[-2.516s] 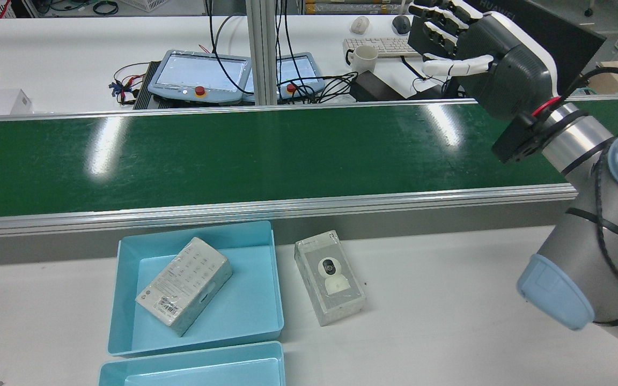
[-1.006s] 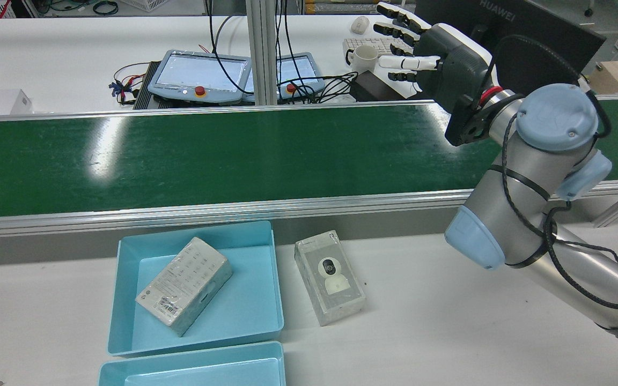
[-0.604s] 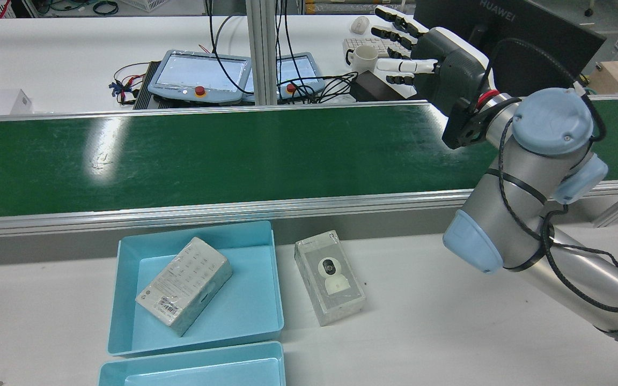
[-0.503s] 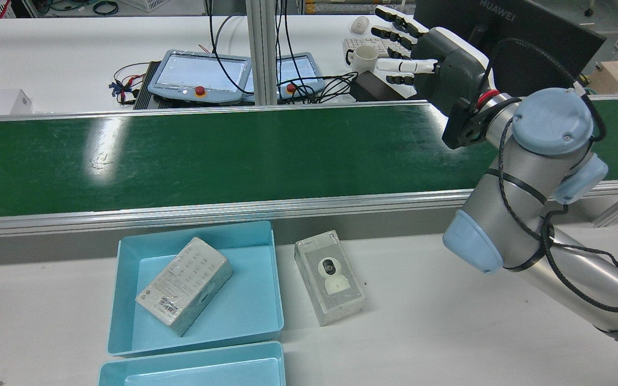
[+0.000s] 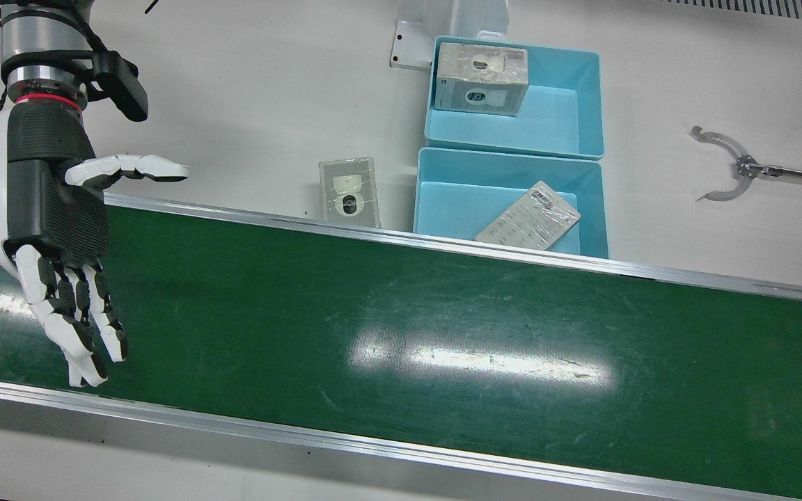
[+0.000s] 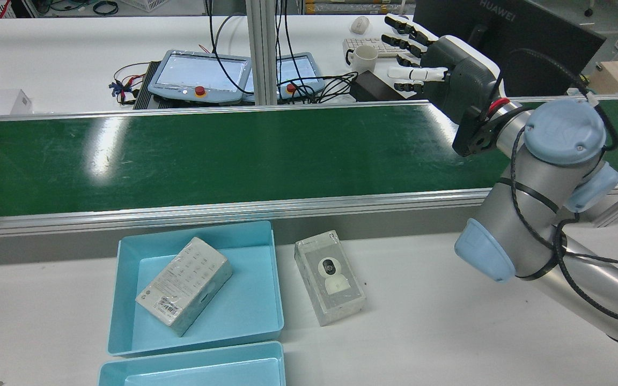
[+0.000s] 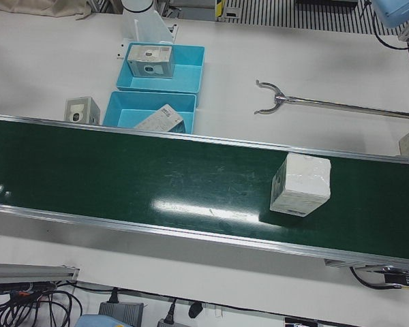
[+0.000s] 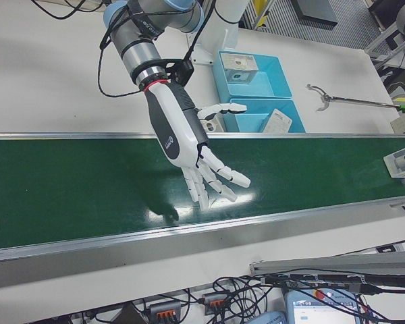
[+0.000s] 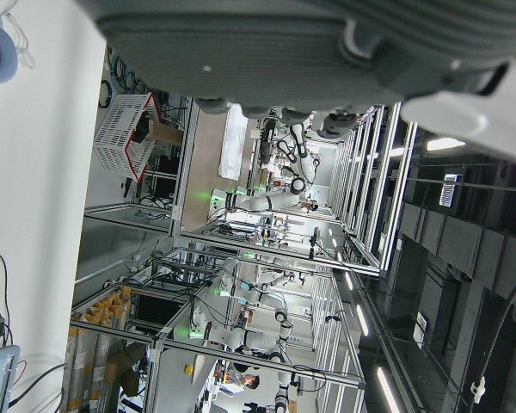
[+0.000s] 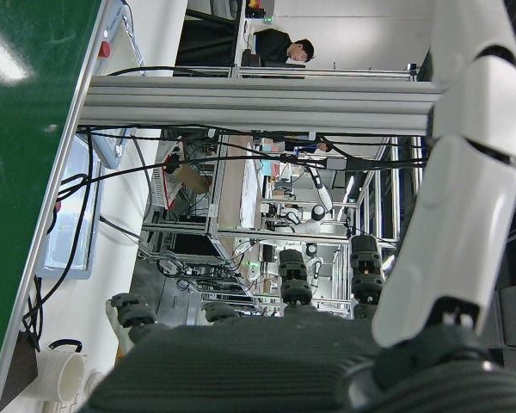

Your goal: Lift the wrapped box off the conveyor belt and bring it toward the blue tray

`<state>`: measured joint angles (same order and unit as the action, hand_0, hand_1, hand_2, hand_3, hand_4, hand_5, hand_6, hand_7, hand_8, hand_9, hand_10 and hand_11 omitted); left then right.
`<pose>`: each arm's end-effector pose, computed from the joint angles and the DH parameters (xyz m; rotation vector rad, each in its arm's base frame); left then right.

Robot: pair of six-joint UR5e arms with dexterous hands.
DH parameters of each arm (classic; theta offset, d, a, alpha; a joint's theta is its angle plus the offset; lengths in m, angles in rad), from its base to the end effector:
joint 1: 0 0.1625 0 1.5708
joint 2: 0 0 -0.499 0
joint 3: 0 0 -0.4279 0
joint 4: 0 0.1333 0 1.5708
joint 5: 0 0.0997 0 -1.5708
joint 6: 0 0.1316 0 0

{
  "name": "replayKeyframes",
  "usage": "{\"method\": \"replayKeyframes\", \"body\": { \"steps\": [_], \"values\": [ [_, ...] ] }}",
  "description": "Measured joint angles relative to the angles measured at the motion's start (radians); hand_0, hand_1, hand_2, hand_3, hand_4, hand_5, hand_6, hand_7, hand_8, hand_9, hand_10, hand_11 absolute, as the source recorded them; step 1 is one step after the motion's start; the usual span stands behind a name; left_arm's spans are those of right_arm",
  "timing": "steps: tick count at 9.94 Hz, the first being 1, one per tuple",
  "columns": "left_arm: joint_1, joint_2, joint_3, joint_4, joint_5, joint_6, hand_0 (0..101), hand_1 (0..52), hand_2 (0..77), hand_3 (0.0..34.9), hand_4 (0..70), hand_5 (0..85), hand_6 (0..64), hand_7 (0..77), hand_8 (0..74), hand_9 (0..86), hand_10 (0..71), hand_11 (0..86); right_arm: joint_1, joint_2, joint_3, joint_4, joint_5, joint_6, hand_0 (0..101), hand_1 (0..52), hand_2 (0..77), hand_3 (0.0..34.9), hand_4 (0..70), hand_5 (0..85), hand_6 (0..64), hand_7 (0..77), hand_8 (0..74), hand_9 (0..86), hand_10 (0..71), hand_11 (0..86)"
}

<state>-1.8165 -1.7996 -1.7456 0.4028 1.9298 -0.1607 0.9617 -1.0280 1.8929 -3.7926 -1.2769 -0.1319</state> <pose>-0.2377 -0.5899 0.5800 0.3000 -2.1785 2.1968 -0.2482 -0.6554 0.3348 -0.2712 -2.2521 1.8132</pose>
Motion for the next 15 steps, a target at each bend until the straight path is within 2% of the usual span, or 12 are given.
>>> {"method": "replayKeyframes", "body": {
  "steps": [4,8,11,12,15],
  "values": [
    [0.0,0.0,0.0,0.0,0.0,0.0,0,0.0,1.1,0.0,0.0,0.5,0.0,0.5,0.5,0.0,0.5,0.0,-0.001,0.044,-0.036,0.003,0.0,-0.002,42,10.4,16.9,30.1,10.4,16.9,0.0,15.3,0.0,1.6,2.7,5.4],
    [0.0,0.0,0.0,0.0,0.0,0.0,0,0.0,0.5,0.0,0.0,0.5,0.0,0.5,0.5,0.0,0.5,0.0,-0.005,0.044,-0.05,0.014,0.001,-0.001,42,9.8,16.4,30.1,11.5,16.9,0.0,15.8,0.0,1.6,3.8,7.1],
    [0.0,0.0,0.0,0.0,0.0,0.0,0,0.0,1.1,0.0,0.0,0.5,0.0,0.5,0.5,0.0,0.5,0.0,-0.013,0.093,-0.102,0.025,0.006,-0.001,42,10.4,17.5,30.1,12.5,18.5,0.0,16.4,0.0,1.6,3.8,7.1],
    [0.0,0.0,0.0,0.0,0.0,0.0,0,0.0,1.1,0.0,0.0,0.5,0.0,0.5,0.5,0.0,0.5,0.0,-0.015,0.097,-0.111,0.031,0.007,-0.002,42,10.4,17.5,30.1,13.6,18.5,0.0,16.4,0.0,1.6,3.8,4.9],
    [0.0,0.0,0.0,0.0,0.0,0.0,0,0.0,1.1,0.0,0.0,0.5,0.0,0.5,0.5,0.0,0.5,0.0,-0.019,0.114,-0.134,0.037,0.008,-0.002,42,11.5,17.5,30.1,13.6,19.6,0.0,16.9,0.0,1.6,3.8,6.0]
  ]
}}
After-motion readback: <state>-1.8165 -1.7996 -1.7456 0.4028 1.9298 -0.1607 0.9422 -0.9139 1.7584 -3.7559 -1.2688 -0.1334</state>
